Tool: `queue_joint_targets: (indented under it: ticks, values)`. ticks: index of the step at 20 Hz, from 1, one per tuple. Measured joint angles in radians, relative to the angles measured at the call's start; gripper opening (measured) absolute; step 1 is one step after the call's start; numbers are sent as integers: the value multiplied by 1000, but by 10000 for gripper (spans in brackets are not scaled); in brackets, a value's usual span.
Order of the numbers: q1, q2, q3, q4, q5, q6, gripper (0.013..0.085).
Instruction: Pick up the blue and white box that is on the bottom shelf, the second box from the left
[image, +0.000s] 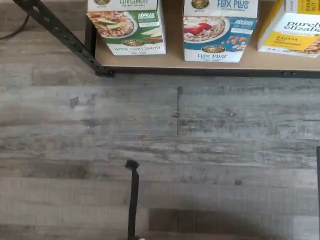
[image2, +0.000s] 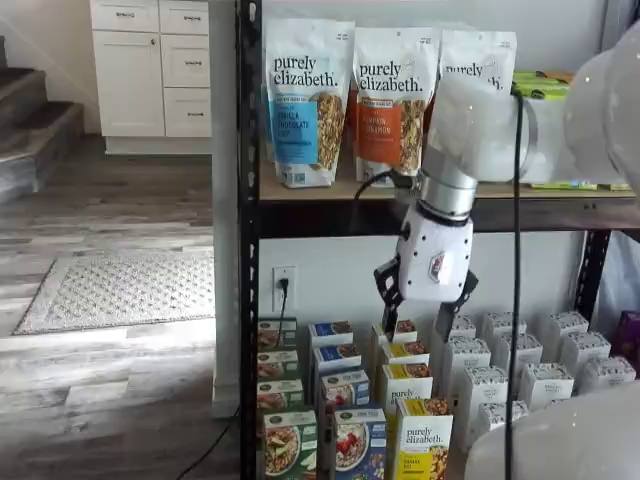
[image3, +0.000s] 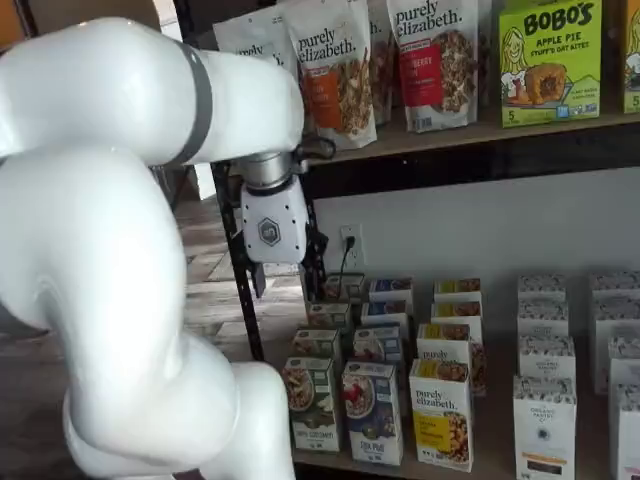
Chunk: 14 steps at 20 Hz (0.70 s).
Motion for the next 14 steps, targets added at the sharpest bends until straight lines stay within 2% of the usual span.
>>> queue_joint_targets:
  ticks: [14]
  values:
    - [13,145,84,-5,-261,-6,850]
